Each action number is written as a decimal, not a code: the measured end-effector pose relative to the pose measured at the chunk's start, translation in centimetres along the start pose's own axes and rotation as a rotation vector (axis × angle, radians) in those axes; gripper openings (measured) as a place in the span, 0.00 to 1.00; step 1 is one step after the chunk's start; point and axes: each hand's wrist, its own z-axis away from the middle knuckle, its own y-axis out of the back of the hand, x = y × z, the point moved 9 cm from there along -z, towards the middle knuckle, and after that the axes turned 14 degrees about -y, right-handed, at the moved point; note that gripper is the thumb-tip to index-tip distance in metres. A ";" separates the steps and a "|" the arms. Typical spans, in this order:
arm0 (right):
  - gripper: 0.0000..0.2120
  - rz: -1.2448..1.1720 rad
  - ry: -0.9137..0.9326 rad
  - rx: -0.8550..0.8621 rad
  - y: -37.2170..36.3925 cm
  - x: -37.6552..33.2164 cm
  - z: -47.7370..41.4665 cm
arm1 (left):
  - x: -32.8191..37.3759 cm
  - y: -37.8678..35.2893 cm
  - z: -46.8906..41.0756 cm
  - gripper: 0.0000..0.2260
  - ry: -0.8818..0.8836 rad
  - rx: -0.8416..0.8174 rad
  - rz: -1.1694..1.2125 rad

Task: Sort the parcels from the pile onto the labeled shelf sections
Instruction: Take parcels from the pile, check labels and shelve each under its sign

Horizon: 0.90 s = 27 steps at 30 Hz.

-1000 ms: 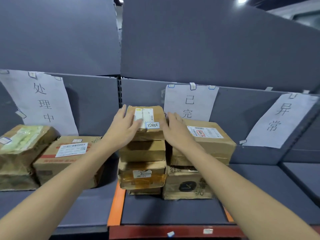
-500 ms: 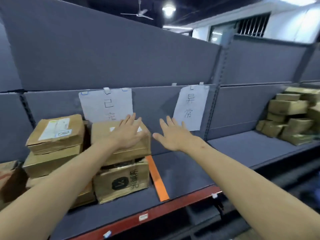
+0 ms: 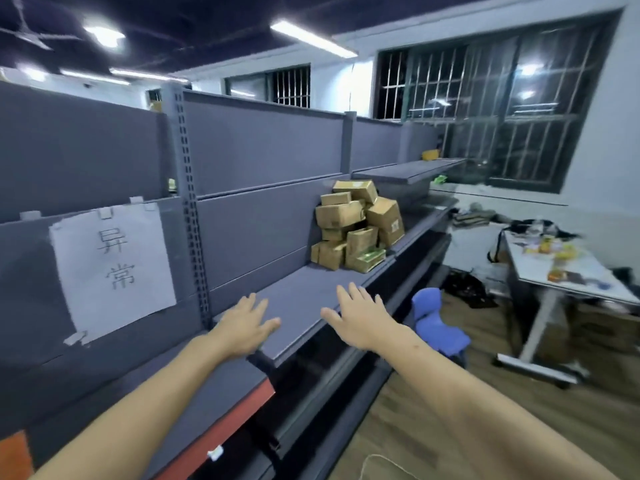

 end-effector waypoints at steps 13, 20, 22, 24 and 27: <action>0.32 -0.030 -0.252 0.077 5.2 20.6 -19.5 | 11.0 -2.4 -31.7 0.30 -0.228 0.025 0.223; 0.28 -0.131 -0.323 0.141 7.9 29.3 -30.0 | 15.7 -2.7 -45.8 0.29 -0.274 -0.022 0.220; 0.26 -0.135 -0.328 0.091 7.1 31.4 -33.7 | 16.3 -3.1 -49.1 0.29 -0.269 -0.020 0.206; 0.25 -0.157 -0.319 0.045 6.0 33.1 -37.5 | 16.9 -3.9 -52.5 0.27 -0.276 -0.017 0.175; 0.27 -0.162 -0.277 0.017 4.7 35.4 -43.3 | 17.4 -5.1 -58.3 0.28 -0.273 0.032 0.299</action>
